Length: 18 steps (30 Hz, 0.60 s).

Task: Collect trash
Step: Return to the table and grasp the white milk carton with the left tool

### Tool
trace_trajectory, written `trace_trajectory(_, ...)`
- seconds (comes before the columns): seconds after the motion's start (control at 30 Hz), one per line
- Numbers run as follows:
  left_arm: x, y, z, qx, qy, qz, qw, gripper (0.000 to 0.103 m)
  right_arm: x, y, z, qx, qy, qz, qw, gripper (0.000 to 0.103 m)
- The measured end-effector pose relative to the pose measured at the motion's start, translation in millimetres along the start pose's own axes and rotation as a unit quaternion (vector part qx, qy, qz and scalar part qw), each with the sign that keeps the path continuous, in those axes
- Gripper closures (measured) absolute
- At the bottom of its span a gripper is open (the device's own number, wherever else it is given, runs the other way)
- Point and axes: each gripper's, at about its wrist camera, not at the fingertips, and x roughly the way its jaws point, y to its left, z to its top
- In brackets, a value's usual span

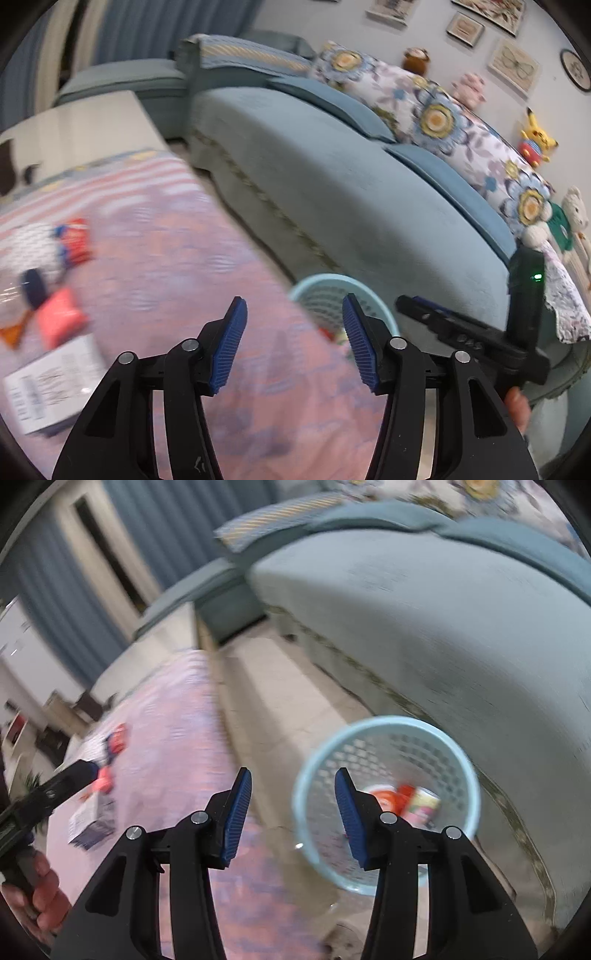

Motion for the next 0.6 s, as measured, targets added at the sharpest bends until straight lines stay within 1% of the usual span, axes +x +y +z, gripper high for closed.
trace_trajectory(0.03, -10, 9, -1, -0.004, -0.006, 0.009, 0.9999, 0.044, -2, 14, -1, -0.013, -0.003, 0.011, 1.000, 0.059)
trace_trajectory(0.17, -46, 52, -6, -0.018, -0.025, 0.054, 0.9981, 0.044, -3, 59, -4, -0.048, -0.009, 0.045, 0.998, 0.057)
trace_trajectory(0.23, -64, 80, -9, -0.033, -0.031, 0.077, 0.9960, 0.041, -3, 84, -8, -0.067, -0.014, 0.058, 0.996, 0.057)
trace_trajectory(0.3, -76, 102, -12, -0.045, -0.034, 0.095, 0.9939, 0.040, -1, 103, -12, -0.084, -0.016, 0.064, 0.994, 0.057)
trace_trajectory(0.47, -85, 156, -25, -0.075, -0.015, 0.125, 0.9892, 0.038, 13, 142, -25, -0.113, 0.002, 0.074, 0.991, 0.057)
trace_trajectory(0.57, -78, 181, -32, -0.085, 0.007, 0.132, 0.9876, 0.038, 18, 154, -30, -0.124, 0.013, 0.076, 0.989, 0.057)
trace_trajectory(0.6, -74, 189, -33, -0.086, 0.019, 0.126, 0.9882, 0.038, 20, 156, -31, -0.127, 0.016, 0.076, 0.989, 0.057)
